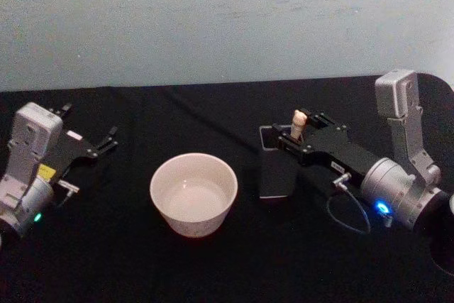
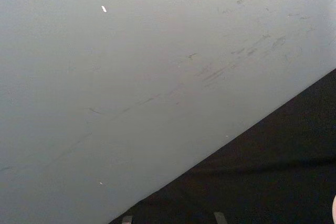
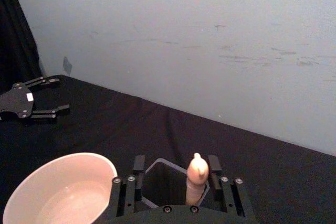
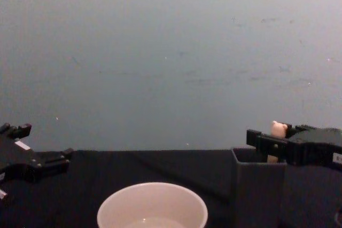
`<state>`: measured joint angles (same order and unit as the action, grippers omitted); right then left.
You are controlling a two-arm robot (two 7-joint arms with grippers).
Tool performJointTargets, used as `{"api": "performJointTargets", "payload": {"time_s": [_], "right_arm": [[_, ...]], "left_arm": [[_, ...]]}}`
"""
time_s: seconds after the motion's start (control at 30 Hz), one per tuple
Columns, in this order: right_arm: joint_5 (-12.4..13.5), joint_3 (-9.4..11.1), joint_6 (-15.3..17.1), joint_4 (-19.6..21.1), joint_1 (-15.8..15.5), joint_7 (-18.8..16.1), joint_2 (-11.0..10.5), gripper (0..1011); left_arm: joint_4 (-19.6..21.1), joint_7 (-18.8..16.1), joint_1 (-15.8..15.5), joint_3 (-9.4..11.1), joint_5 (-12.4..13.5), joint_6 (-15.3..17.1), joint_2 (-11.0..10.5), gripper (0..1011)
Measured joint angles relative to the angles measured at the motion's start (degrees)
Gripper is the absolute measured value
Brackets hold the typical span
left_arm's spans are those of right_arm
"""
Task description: Pick up the stirring spoon with one hand, stir inside the cup, then place it back in its original position.
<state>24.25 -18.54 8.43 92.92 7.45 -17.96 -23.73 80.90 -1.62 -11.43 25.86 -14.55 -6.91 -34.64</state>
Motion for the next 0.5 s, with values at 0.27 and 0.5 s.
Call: {"api": "performJointTargets", "payload": {"time_s": [0.27, 0.5], "right_arm": [[0.05, 0.00, 0.00, 0.00, -0.01, 0.00, 0.00, 939], [-0.06, 0.10, -0.77, 0.00, 0.03, -0.16, 0.04, 1002]], "left_arm": [[0.00, 0.00, 0.00, 0.00, 0.00, 0.00, 0.00, 1001], [0.00, -0.01, 0.00, 0.00, 0.00, 0.00, 0.00, 1001]]}}
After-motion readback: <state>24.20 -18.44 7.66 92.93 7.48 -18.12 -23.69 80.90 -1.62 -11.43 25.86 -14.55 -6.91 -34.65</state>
